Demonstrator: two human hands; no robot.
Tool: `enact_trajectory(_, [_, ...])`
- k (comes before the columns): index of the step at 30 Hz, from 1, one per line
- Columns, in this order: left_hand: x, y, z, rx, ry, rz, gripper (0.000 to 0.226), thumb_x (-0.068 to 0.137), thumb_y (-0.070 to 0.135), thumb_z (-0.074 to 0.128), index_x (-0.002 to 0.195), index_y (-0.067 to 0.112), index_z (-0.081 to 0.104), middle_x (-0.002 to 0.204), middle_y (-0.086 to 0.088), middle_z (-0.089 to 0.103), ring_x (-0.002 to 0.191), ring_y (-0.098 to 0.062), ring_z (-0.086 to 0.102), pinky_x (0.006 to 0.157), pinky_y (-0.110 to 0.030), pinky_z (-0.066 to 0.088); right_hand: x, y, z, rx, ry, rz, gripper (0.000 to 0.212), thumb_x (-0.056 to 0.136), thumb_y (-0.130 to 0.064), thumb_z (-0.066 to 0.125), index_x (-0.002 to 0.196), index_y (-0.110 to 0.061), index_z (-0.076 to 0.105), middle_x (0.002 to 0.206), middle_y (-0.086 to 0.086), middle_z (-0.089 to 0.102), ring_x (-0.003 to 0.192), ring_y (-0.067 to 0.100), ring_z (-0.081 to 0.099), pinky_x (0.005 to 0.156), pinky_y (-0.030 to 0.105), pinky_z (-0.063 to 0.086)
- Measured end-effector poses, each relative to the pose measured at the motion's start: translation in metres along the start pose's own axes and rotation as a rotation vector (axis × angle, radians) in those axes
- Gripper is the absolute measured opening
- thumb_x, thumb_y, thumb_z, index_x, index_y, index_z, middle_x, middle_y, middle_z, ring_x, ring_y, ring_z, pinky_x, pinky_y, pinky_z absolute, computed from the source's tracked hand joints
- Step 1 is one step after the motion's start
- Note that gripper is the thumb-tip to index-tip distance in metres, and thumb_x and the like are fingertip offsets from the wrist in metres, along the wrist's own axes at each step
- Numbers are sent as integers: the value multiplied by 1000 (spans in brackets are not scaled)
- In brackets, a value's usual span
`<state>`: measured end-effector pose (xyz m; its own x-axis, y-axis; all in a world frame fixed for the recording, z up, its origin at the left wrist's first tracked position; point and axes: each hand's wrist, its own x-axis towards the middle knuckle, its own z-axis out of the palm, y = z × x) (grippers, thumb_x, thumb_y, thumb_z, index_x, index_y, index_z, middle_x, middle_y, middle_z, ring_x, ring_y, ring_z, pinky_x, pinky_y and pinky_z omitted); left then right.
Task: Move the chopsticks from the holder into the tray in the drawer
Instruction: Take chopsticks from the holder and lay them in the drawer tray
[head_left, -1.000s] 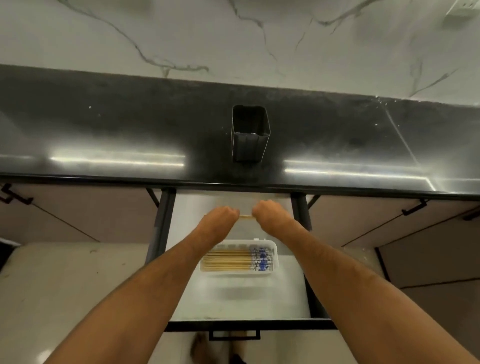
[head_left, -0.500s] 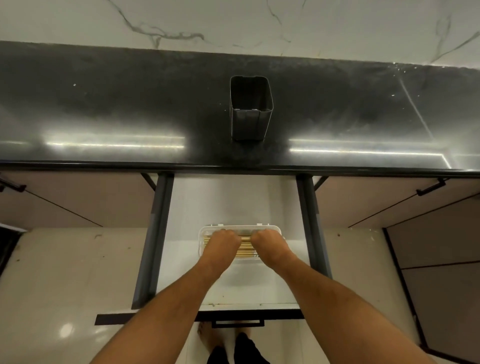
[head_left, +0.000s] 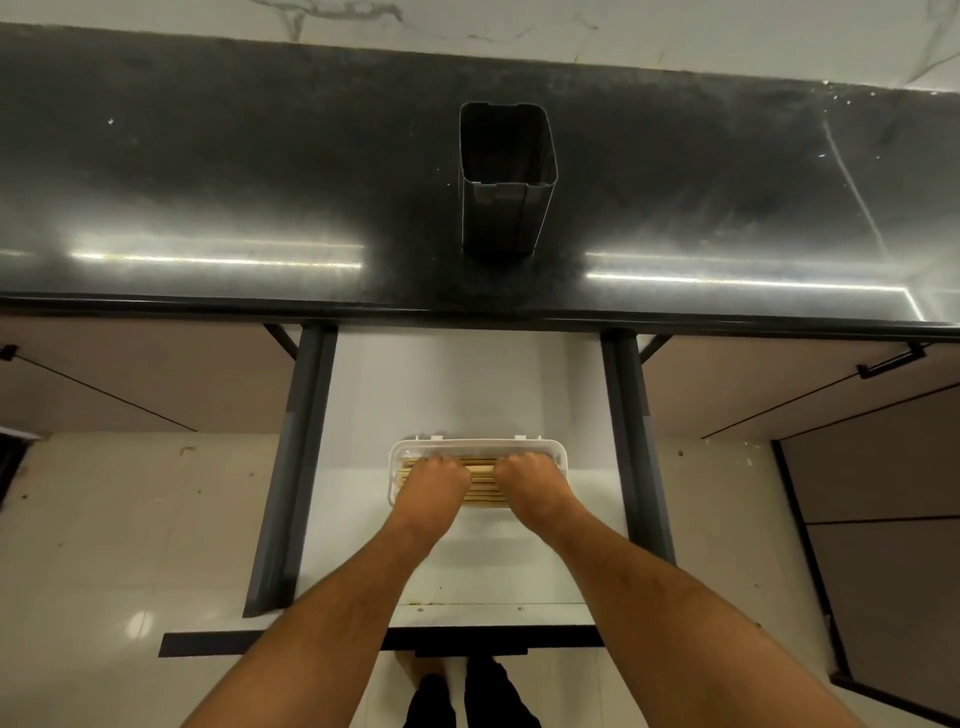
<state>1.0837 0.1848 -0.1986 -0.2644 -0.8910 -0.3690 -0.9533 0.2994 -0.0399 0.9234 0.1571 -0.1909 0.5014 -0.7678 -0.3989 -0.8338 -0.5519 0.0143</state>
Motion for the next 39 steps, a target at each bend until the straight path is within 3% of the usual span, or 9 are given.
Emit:
enact_trajectory(7, [6,0,8,-44,-21,-37,28,91,4,65,119,8,65,117,-11,69,103,-25,67,92,-35,53,7,5,7,-10,-10,21,20,92,-3,55,102,-9,71,100,12,75,88,32,72,76,41,58])
enact_trajectory(12, [7,-2,11,-108,25,-98,49,86,4,70,131,9,54,131,-11,60,118,-26,59,100,-34,48,8,10,7,-16,23,20,17,85,-7,62,98,-15,68,97,6,74,87,29,71,72,36,55])
enact_trajectory(15, [4,-2,13,-146,54,-125,50,87,4,69,133,10,52,135,-10,59,121,-24,57,103,-33,46,4,14,7,-21,41,20,15,84,-8,61,94,-17,69,94,5,74,80,27,71,65,33,51])
enact_trajectory(21, [2,-2,14,-194,84,-150,55,87,8,72,137,11,52,138,-9,58,124,-24,56,106,-33,45,0,20,11,-25,79,26,16,91,-8,63,103,-12,72,109,10,72,92,28,70,83,38,58])
enact_trajectory(31, [0,-4,16,-284,94,-186,54,88,13,74,138,15,52,138,-5,59,125,-19,56,105,-30,46,3,18,15,92,90,27,17,89,-6,65,105,-10,71,107,10,73,92,28,71,83,38,58])
enact_trajectory(35, [-8,-6,13,-356,213,-161,53,86,17,77,135,14,56,134,-5,62,121,-20,59,103,-31,49,-3,18,14,184,260,47,15,90,-15,69,103,-9,71,102,10,73,86,27,71,77,36,60])
enact_trajectory(37, [-13,-11,13,-420,378,-88,50,78,20,85,122,9,65,119,-8,70,107,-23,67,95,-33,55,-10,20,15,268,460,62,13,89,-21,73,95,-10,69,89,7,72,73,24,69,64,33,59])
enact_trajectory(39, [-16,-15,16,-489,651,-31,38,80,17,84,112,6,68,106,-11,72,96,-26,69,87,-37,60,-15,22,17,413,664,135,12,94,-23,68,91,-12,66,80,5,68,66,18,63,59,26,56])
